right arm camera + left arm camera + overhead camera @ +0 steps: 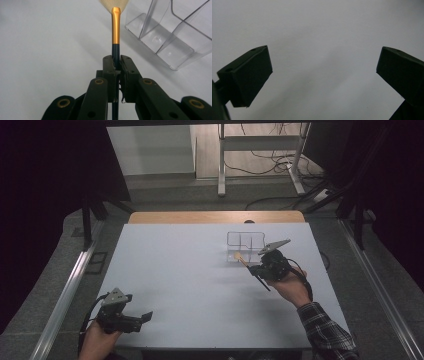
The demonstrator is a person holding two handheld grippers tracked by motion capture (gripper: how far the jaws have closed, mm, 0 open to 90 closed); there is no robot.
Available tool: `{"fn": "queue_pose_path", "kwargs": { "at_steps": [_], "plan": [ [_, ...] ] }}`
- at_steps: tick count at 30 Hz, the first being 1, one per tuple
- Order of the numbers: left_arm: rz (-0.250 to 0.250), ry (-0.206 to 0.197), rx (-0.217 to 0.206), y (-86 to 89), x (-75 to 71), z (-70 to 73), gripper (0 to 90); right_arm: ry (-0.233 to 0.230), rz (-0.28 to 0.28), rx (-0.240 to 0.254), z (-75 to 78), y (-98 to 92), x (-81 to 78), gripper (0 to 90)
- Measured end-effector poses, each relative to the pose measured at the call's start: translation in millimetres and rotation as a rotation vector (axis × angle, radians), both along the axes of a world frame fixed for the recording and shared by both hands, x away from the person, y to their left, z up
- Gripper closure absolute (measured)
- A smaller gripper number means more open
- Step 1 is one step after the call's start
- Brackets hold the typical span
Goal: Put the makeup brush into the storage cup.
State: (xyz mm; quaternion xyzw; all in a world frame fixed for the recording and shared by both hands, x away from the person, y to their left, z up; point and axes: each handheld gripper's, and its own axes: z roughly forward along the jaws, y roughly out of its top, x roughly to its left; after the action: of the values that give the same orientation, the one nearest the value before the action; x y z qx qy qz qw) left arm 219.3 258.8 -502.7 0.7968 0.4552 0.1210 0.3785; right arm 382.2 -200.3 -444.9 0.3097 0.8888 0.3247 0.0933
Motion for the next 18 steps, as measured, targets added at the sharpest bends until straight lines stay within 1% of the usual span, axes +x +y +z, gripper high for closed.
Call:
{"fn": "queue_pose_path", "kwargs": {
  "at_steps": [5, 10, 18],
  "plan": [
    [-0.001, 0.001, 0.0, -0.2, 0.1, -0.1, 0.8, -0.024, -0.012, 0.021, 4.6, -2.4, -0.6, 83.8],
    [-0.003, -0.001, -0.002, -0.4, -0.1, 0.1, 0.8, -0.056, -0.028, 0.053, 10.5, -6.8, -1.2, 83.8],
    [-0.006, -0.001, -0.001, -0.5, -0.1, 0.3, 0.8, -0.091, -0.06, 0.107, 17.1, -13.3, -1.3, 83.8]
  ]
}}
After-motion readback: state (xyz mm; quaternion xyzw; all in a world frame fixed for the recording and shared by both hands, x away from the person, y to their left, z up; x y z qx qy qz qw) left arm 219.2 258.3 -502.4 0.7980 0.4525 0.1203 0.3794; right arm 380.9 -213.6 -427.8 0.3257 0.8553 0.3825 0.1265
